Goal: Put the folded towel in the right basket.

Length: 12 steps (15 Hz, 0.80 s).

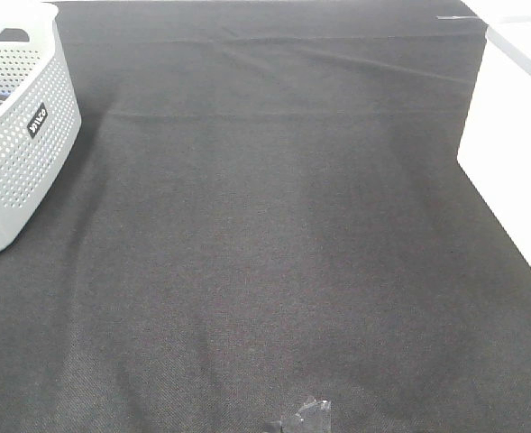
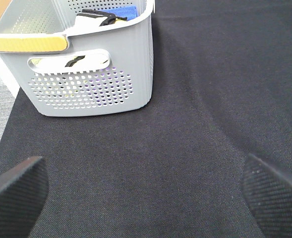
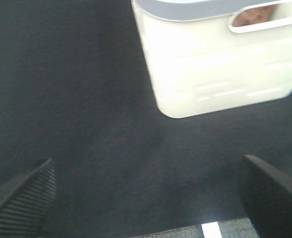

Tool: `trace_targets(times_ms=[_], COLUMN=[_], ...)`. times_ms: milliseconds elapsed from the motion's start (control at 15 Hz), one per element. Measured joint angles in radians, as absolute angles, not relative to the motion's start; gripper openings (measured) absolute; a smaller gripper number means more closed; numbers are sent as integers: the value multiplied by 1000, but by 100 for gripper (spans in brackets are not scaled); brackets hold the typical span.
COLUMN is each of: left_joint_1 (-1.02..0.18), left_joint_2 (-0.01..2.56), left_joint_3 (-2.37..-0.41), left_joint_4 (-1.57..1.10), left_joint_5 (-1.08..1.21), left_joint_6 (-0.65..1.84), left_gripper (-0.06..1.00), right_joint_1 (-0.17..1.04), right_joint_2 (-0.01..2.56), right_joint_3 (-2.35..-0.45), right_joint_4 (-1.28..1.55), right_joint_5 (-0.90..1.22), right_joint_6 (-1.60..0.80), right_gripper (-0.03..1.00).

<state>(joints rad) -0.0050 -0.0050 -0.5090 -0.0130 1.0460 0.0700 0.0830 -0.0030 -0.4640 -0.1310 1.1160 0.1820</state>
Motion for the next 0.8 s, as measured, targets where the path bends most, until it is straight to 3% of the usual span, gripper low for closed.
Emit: trace_targets(times_ms=[267,800], left_joint_1=[-5,-5], left_joint_2=[-5,-5], left_joint_3=[-509,-509], left_joint_4=[-13,-17], left_joint_5=[1046,1046], left_joint_6=[70,70], left_gripper=[99,99], right_joint_1=[5,11], right_joint_2=[-3,-3], right_joint_3=[-464,-464], right_joint_4=[-131,-131], right_joint_5=[1116,1116], right_joint_6=[182,182], right_gripper=[96,96])
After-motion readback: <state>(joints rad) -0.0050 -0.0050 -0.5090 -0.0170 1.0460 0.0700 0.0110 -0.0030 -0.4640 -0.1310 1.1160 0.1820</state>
